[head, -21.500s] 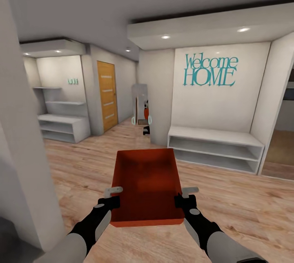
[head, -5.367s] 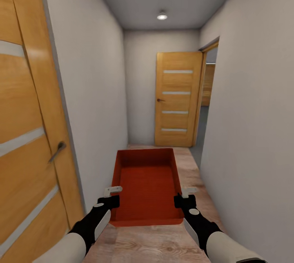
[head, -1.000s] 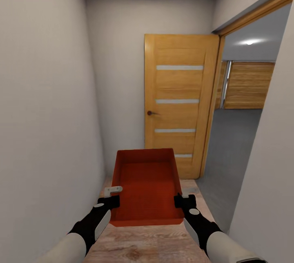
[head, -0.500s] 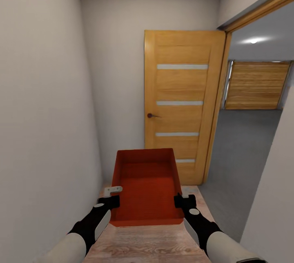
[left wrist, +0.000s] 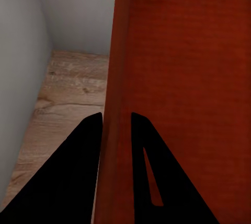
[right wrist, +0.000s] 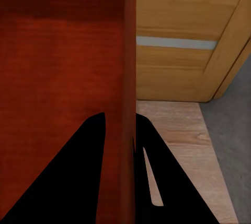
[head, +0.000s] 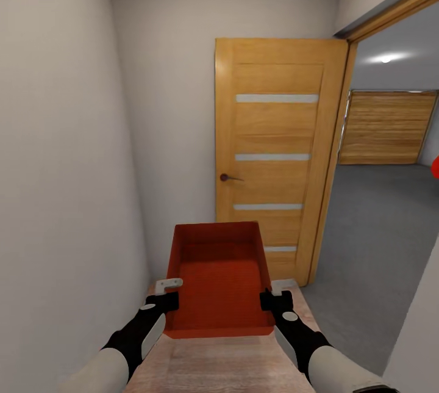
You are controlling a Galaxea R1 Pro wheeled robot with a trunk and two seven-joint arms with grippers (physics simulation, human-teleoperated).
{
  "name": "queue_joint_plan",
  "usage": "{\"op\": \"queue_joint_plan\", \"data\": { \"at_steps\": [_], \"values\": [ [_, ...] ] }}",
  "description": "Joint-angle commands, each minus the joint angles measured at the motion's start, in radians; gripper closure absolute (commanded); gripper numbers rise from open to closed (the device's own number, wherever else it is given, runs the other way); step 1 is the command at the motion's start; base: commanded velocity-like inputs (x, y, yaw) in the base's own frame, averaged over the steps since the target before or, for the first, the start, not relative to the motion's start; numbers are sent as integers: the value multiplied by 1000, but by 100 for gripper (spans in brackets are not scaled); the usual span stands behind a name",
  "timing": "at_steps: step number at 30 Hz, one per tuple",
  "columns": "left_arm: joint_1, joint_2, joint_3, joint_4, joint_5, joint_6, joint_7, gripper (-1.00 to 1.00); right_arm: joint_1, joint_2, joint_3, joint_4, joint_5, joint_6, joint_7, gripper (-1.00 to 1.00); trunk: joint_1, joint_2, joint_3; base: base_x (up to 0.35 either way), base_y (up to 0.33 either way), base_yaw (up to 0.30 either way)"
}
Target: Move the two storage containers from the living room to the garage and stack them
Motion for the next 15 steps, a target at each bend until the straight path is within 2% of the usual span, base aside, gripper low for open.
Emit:
{"op": "queue_joint_plan", "data": {
  "at_steps": [1,8,15],
  "values": [
    [0,6,39,-5,-11,-57,88,100,-1,0,-14,2,-43,1,7,100,1,-1,-2,322,0,0],
    [0,6,39,-6,-12,-57,88,100,-1,0,-14,2,-43,1,7,100,1,-1,-2,303,0,0],
    [0,6,39,-6,-13,-58,88,100,-1,0,-14,2,-43,3,6,100,1,-1,-2,40,0,-2]
  ]
}}
